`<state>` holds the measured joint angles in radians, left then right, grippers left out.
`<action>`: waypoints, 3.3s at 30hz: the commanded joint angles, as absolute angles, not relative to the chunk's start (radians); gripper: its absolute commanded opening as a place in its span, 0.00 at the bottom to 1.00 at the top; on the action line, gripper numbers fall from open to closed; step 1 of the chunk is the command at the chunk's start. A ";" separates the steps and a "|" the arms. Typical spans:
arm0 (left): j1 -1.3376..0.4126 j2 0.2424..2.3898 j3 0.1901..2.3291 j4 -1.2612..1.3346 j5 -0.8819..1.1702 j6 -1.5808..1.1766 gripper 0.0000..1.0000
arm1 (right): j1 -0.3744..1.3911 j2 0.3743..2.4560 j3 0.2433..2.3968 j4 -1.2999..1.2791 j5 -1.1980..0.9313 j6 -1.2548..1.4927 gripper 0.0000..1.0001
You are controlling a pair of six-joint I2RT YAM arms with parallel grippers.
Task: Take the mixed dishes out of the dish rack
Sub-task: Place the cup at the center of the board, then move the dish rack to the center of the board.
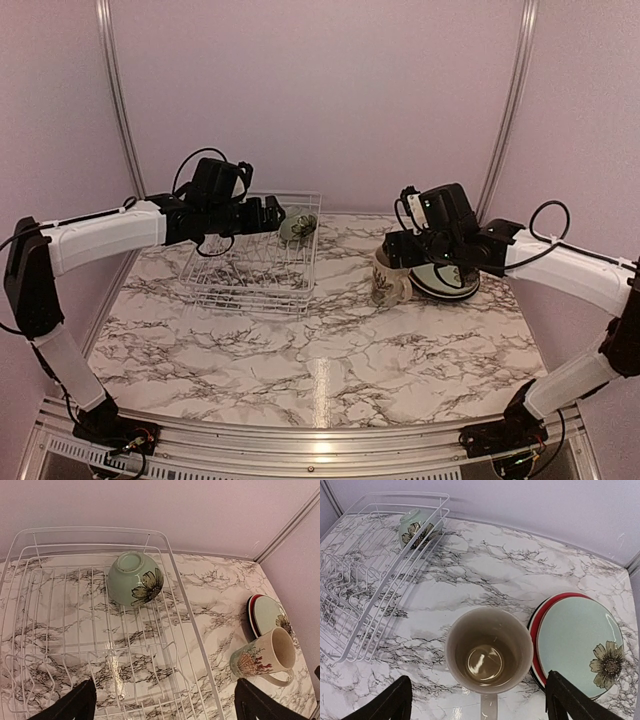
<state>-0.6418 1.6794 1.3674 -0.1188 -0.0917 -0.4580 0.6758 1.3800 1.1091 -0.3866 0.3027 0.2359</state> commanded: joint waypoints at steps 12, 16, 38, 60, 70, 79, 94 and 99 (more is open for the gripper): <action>-0.647 1.915 1.630 -0.426 -0.165 -0.361 0.92 | 0.687 1.437 1.175 -0.247 0.137 0.241 0.91; -0.650 1.925 1.629 -0.444 -0.179 -0.358 0.88 | 0.696 1.455 1.193 -0.240 0.139 0.242 0.91; -0.653 2.019 1.648 -0.562 -0.217 -0.354 0.75 | 0.708 1.457 1.189 -0.229 0.126 0.256 0.91; -0.653 2.080 1.668 -0.547 -0.215 -0.382 0.40 | 0.708 1.459 1.181 -0.227 0.125 0.258 0.91; -0.631 1.935 1.506 -0.370 -0.137 -0.455 0.54 | 0.708 1.447 1.174 -0.232 0.131 0.256 0.91; -0.624 1.950 1.488 -0.351 -0.137 -0.480 0.38 | 0.710 1.441 1.158 -0.231 0.132 0.262 0.90; -0.630 2.032 1.543 -0.436 -0.202 -0.455 0.22 | 0.709 1.448 1.153 -0.223 0.127 0.269 0.90; -0.634 2.012 1.536 -0.438 -0.217 -0.451 0.11 | 0.709 1.456 1.154 -0.219 0.120 0.272 0.90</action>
